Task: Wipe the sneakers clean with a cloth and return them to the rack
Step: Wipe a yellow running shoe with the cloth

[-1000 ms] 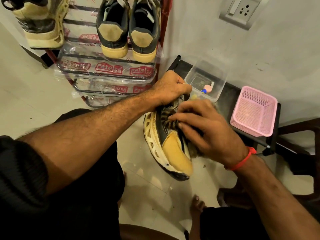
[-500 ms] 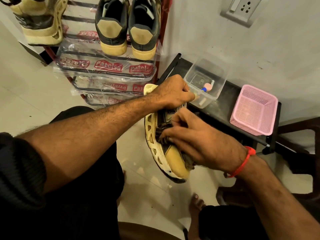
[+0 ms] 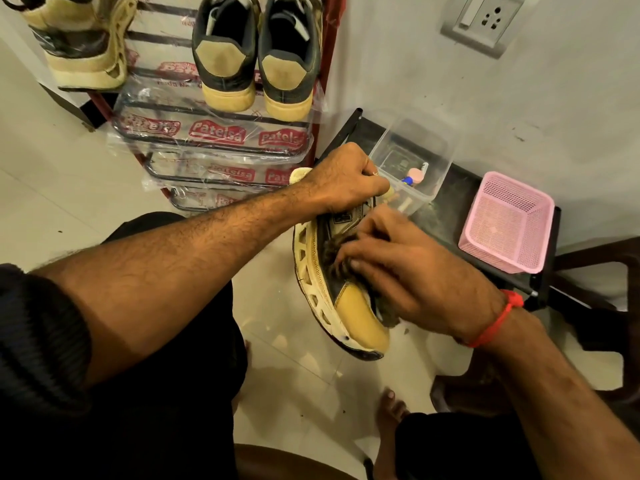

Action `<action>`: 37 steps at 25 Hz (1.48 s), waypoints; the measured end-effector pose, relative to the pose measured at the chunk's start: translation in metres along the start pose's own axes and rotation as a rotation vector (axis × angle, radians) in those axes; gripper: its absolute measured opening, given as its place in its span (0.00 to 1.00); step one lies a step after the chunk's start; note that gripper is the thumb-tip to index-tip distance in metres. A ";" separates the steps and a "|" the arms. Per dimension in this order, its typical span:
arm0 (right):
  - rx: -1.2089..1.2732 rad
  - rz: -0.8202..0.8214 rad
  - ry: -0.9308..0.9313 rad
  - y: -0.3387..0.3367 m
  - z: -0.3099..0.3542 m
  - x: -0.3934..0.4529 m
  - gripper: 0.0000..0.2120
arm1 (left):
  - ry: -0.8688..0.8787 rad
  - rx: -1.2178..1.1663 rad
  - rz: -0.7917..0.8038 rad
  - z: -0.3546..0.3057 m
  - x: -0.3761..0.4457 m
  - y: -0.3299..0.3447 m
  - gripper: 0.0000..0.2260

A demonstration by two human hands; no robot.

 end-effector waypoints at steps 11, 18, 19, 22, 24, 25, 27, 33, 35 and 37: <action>0.007 0.110 0.027 -0.019 -0.018 -0.019 0.14 | -0.135 -0.213 -0.299 0.025 0.002 -0.051 0.16; 0.168 0.045 0.077 -0.018 -0.055 -0.023 0.10 | -0.132 -0.628 -0.429 0.026 0.002 -0.062 0.05; 0.207 0.029 0.087 -0.018 -0.056 -0.021 0.11 | -0.149 -0.705 -0.447 0.027 0.001 -0.064 0.05; 0.400 -0.110 0.106 -0.036 -0.051 -0.019 0.11 | -0.151 -0.731 -0.496 0.027 -0.003 -0.067 0.04; 0.482 -0.282 0.112 -0.055 -0.042 -0.021 0.11 | -0.157 -0.613 -0.496 0.028 -0.006 -0.066 0.06; 0.480 -0.367 0.108 -0.063 -0.035 -0.023 0.11 | -0.172 -0.573 -0.490 0.029 -0.006 -0.064 0.07; 0.455 -0.462 0.069 -0.065 -0.014 -0.021 0.10 | -0.209 -0.564 -0.496 0.033 -0.006 -0.062 0.11; 0.399 -0.438 -0.143 -0.043 0.033 -0.020 0.13 | -0.328 -0.411 -0.443 0.037 -0.005 -0.044 0.06; 0.434 -0.414 -0.207 -0.046 0.038 -0.021 0.12 | -0.341 -0.421 -0.457 0.038 -0.005 -0.043 0.06; 0.426 -0.397 -0.279 -0.051 0.042 -0.022 0.13 | -0.363 -0.503 -0.460 0.043 -0.005 -0.044 0.07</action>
Point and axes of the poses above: each hand's wrist, its own x-axis towards the middle knuckle, its own y-axis out of the palm, z = x × y, the point moved 8 cm from there along x, towards the middle knuckle, and after that the axes turned 10 degrees about y, right-handed, at the moved point
